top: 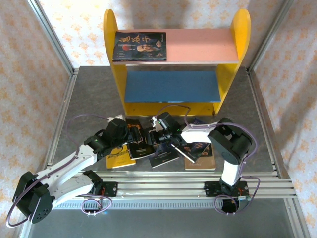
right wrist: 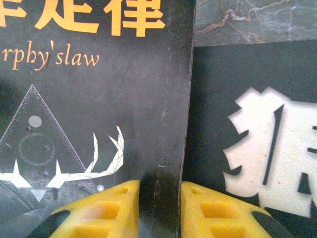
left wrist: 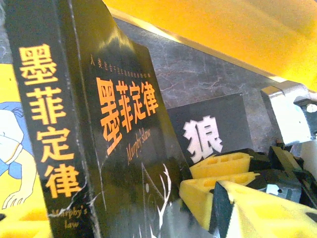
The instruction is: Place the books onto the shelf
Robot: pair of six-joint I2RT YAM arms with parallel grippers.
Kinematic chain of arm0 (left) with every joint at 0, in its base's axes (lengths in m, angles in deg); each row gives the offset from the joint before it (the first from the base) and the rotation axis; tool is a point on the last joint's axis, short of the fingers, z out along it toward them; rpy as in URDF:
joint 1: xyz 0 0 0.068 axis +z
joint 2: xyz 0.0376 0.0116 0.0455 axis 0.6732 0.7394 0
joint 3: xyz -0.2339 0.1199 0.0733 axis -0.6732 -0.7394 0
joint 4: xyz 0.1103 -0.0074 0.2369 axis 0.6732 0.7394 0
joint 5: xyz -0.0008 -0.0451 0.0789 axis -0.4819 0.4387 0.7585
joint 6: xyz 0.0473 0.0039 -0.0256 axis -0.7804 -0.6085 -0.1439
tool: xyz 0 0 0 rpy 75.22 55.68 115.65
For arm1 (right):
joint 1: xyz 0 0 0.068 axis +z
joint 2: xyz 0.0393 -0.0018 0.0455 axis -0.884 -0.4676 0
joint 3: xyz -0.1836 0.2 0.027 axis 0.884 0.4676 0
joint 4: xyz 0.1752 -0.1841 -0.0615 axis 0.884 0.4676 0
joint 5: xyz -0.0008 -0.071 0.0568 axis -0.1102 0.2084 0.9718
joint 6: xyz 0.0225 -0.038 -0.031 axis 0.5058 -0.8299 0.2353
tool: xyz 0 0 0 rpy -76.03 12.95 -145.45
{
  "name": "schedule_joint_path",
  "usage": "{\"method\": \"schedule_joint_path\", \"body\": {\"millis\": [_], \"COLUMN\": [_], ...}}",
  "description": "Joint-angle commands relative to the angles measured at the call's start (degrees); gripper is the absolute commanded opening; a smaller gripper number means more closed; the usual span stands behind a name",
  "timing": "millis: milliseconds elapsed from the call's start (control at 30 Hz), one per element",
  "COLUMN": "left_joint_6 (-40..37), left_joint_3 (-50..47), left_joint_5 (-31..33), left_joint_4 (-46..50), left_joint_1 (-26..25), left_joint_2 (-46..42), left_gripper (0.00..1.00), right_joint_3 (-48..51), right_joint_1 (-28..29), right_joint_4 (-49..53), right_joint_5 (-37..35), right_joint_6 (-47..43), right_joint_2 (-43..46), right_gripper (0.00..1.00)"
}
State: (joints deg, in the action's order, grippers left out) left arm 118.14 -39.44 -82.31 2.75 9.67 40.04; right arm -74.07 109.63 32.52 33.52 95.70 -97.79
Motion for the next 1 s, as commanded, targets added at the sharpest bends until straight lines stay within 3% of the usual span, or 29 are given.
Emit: {"method": "schedule_joint_path", "body": {"millis": [0, 333, 733, 967], "left_joint_6": [-1.4, -2.0, -3.5, -7.4], "left_joint_3": [1.5, 0.7, 0.6, 2.2], "left_joint_5": [1.6, 1.8, 1.1, -3.3], "left_joint_4": [0.5, -0.6, -1.0, -2.7], "left_joint_1": [-0.5, -0.5, -0.5, -0.5], "left_joint_2": [0.1, 0.7, -0.8, -6.2], "left_gripper": [0.57, 0.36, 0.00, 0.00], "right_joint_3": [0.7, 0.5, 2.3, 3.8], "right_joint_1": [-0.2, -0.4, -2.2, -2.7], "right_joint_4": [1.9, 2.1, 3.6, 6.9], "right_joint_5": [0.1, -0.7, -6.2, -11.9], "right_joint_6": [-1.2, -0.7, -1.2, -2.2], "right_joint_2": [1.8, 1.9, 6.9, 15.4], "right_gripper": [0.28, 0.48, 0.49, 0.49]}}
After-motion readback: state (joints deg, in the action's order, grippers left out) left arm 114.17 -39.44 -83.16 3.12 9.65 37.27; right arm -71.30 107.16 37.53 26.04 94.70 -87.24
